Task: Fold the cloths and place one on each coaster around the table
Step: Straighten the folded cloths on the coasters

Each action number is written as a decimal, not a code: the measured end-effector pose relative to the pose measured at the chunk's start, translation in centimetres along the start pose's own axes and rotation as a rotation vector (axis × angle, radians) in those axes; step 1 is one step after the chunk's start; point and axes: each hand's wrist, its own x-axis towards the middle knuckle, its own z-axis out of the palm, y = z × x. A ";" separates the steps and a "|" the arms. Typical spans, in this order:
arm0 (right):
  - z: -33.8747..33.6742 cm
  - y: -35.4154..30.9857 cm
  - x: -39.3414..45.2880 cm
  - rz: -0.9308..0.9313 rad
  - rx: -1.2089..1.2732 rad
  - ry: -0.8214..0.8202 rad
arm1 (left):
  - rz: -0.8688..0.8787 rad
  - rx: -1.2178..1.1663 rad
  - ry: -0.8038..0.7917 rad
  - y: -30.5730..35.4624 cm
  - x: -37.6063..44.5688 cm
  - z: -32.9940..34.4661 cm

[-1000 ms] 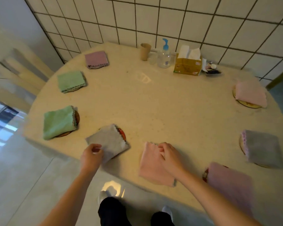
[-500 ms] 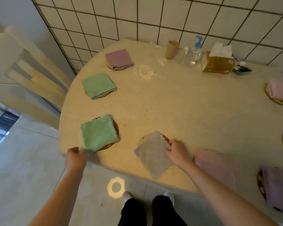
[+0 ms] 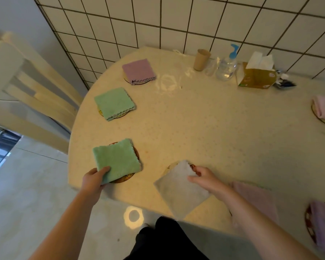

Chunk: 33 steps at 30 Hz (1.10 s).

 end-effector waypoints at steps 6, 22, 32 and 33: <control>1.3 2.5 -0.6 0.112 0.543 0.135 | 0.050 -0.029 -0.373 2.0 -0.2 -0.4; 6.0 4.9 -2.6 0.142 0.574 0.485 | 0.065 0.356 -0.398 3.1 4.5 -3.5; 6.6 4.5 -2.8 -0.004 -0.124 0.801 | 0.234 0.591 -0.277 3.1 6.2 -4.3; 6.7 4.5 -2.9 -0.002 -0.207 0.798 | 0.265 0.655 -0.254 3.3 6.3 -4.5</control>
